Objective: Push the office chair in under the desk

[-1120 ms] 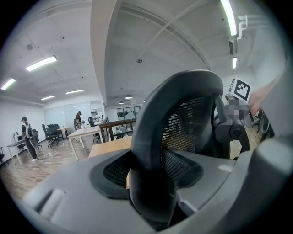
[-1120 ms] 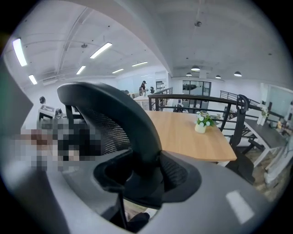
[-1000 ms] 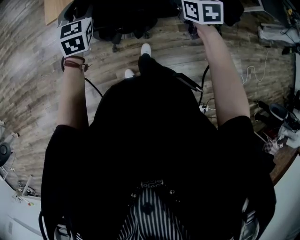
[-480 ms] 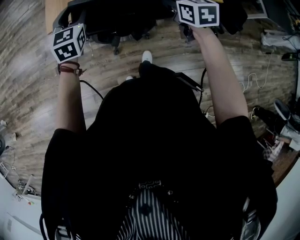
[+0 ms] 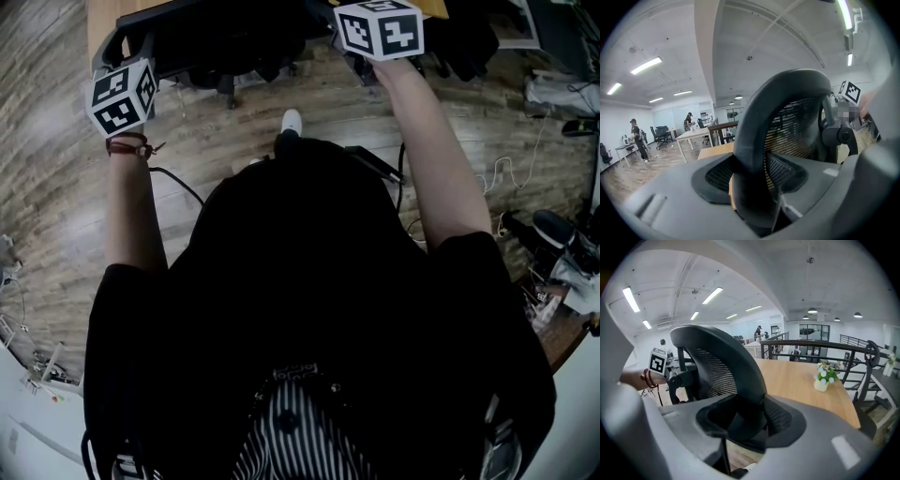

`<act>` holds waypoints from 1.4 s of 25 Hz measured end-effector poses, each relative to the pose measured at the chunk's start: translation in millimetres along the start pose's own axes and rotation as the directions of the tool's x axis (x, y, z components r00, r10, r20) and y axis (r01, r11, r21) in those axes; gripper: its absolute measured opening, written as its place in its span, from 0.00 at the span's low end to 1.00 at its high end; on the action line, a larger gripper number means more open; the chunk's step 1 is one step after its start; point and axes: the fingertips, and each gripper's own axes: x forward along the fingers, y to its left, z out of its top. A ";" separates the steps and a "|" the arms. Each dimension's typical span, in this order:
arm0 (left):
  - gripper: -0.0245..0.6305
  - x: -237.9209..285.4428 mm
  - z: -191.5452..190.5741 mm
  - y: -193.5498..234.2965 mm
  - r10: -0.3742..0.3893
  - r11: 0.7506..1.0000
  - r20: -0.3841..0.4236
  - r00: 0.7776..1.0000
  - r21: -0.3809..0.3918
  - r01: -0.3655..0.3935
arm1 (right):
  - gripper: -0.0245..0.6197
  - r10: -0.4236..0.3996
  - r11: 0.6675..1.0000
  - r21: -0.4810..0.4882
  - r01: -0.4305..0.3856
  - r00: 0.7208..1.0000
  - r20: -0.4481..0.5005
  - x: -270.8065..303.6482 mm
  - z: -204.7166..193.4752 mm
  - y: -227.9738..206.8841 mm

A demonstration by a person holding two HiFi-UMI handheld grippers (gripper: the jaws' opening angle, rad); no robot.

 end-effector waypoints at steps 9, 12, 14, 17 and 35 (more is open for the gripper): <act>0.37 2.0 10.9 4.3 -0.002 0.999 -0.067 0.998 -0.051 -0.001 | 0.32 0.082 0.997 -0.010 -0.082 0.997 0.007 5.0 11.5 -10.1; 0.38 -5.1 19.6 1.3 -0.041 0.995 -0.086 0.995 -0.091 0.033 | 0.32 0.148 0.989 -0.006 -0.148 0.989 0.000 -1.3 14.0 -14.4; 0.36 -14.0 32.4 0.6 -0.038 0.991 -0.041 0.998 -0.128 0.032 | 0.32 0.171 0.985 -0.001 -0.171 0.985 0.020 -8.4 21.0 -16.5; 0.29 -22.7 47.1 0.9 -0.003 0.986 0.014 1.000 -0.166 0.005 | 0.32 0.192 0.981 -0.004 -0.193 0.979 0.069 -18.1 37.0 -23.2; 0.05 -38.0 88.5 -157.9 -0.320 0.925 0.076 0.944 -0.190 0.329 | 0.04 0.321 0.946 -0.040 -0.321 0.914 0.250 -61.8 80.7 96.7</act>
